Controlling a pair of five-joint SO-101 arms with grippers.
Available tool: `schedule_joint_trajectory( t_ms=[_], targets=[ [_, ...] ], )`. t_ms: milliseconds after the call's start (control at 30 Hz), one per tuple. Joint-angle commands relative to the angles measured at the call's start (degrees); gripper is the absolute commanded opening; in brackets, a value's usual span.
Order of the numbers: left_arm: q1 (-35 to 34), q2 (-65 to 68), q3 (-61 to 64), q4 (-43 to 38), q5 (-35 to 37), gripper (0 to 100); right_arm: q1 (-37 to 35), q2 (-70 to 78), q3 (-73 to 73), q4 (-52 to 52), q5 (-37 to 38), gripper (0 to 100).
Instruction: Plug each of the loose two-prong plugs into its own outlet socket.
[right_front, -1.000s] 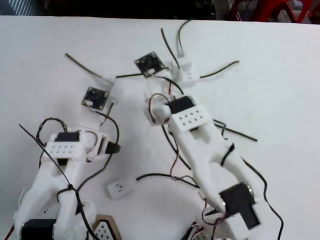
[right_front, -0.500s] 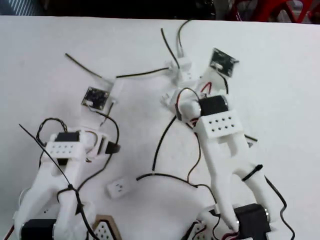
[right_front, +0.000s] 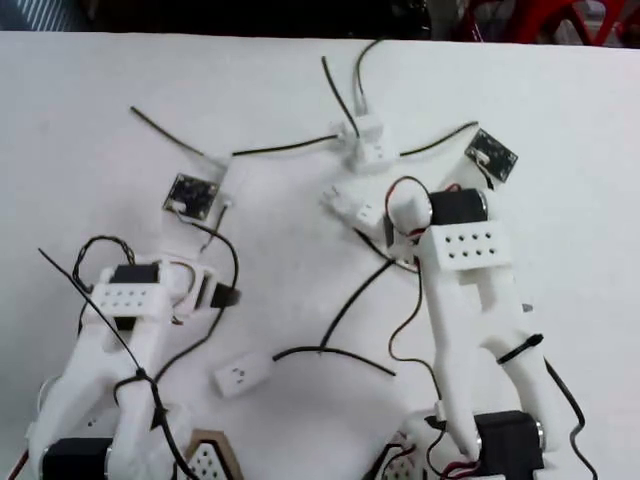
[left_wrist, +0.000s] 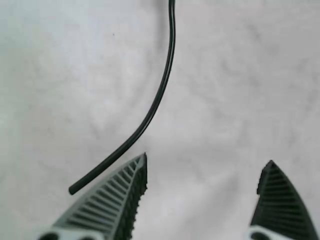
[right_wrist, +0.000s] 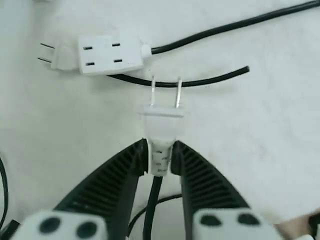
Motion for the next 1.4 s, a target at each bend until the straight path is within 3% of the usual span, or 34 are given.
schedule_joint_trajectory(
  t_ms=[0, 100, 267, 500, 667, 900, 1033, 1167, 1367],
  targets=[
    [-0.57, -2.77, -0.09, -1.14, 0.35, 34, 0.13, -2.59, -1.93, 3.82, -0.70, 23.9],
    [-0.57, -2.77, -0.09, -1.14, 0.35, 34, 0.13, -2.59, -1.93, 6.02, -0.18, 33.2],
    [-0.57, -2.77, -0.09, -1.14, 0.26, 34, 0.13, -2.59, -2.02, 9.45, 4.04, 35.0],
    [-0.57, -2.77, -0.09, -1.14, 0.26, 34, 0.22, -2.42, -1.93, 11.91, 29.19, 34.8],
    [-0.57, -2.77, -0.09, -1.05, 0.18, 34, 0.57, -2.15, -1.93, 13.93, 54.68, 33.2],
    [-0.57, -2.77, -0.09, -1.05, 0.18, 34, 0.57, -2.07, -1.93, 13.85, 88.62, 17.0],
    [-0.57, -2.77, -0.09, -1.05, 0.18, 34, 0.57, -1.98, -1.85, 13.76, 106.81, 16.7],
    [-0.57, -2.77, 0.00, -1.05, 0.18, 34, 0.48, -1.98, 1.76, 12.53, 117.27, 18.3],
    [-0.57, -2.77, 0.00, -1.05, 0.18, 34, 1.71, -2.07, 15.65, -2.07, 127.30, 30.7]
  ],
)
